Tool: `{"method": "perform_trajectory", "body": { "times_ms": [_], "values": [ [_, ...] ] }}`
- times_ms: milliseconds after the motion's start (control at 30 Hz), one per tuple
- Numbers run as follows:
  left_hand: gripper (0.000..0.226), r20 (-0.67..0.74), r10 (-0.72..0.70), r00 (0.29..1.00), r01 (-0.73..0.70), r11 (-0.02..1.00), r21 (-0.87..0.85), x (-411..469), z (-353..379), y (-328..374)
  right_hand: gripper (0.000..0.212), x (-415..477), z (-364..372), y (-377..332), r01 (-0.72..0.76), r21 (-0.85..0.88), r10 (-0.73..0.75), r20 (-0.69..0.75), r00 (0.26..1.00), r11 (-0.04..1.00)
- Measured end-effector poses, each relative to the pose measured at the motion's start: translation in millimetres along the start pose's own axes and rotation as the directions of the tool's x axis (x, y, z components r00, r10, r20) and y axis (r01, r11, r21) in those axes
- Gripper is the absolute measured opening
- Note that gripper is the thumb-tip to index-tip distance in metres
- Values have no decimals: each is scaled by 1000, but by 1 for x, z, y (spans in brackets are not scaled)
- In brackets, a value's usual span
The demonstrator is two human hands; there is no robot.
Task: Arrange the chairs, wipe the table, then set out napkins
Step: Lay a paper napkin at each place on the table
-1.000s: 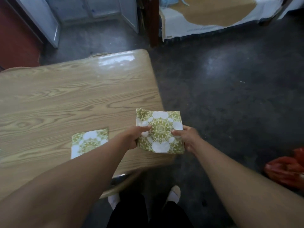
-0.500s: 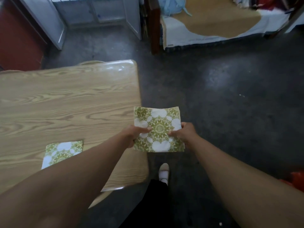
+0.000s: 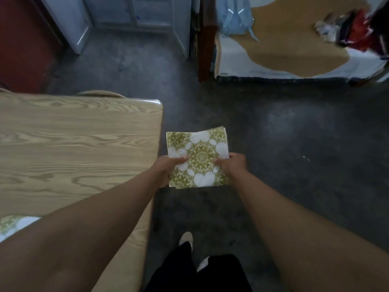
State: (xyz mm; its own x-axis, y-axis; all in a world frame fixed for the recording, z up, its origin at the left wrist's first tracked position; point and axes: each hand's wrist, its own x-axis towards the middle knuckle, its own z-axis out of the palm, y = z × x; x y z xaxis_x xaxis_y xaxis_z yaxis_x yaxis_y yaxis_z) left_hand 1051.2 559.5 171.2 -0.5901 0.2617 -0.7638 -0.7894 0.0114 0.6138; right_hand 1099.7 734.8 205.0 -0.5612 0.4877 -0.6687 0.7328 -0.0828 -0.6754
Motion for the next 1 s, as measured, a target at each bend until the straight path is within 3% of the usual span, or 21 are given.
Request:
{"method": "perform_trajectory", "body": {
  "times_ms": [133,300,567,700,833,1000],
  "values": [
    [26,-67,73,995,-77,995,-57,27,16,36,41,42,-12,-35,12,1,-12,31,999,1000],
    [42,-129,75,989,-87,992,-94,70,40,75,40,98,-28,-82,21,-36,-17,99,995,999],
    [18,-254,100,962,-124,989,-80,139,96,164,31,205,-48,-195,99,-153,-67,202,977,983],
    [41,-400,115,909,-156,985,-71,168,84,197,30,241,-21,-241,131,-199,-74,275,959,971],
    [28,-506,79,859,-170,976,-136,195,52,227,32,273,30,-284,160,-239,-62,373,926,958],
    [37,-571,52,819,-219,948,-229,231,1,282,29,307,106,-347,217,-248,-79,469,880,944]
  ]
}}
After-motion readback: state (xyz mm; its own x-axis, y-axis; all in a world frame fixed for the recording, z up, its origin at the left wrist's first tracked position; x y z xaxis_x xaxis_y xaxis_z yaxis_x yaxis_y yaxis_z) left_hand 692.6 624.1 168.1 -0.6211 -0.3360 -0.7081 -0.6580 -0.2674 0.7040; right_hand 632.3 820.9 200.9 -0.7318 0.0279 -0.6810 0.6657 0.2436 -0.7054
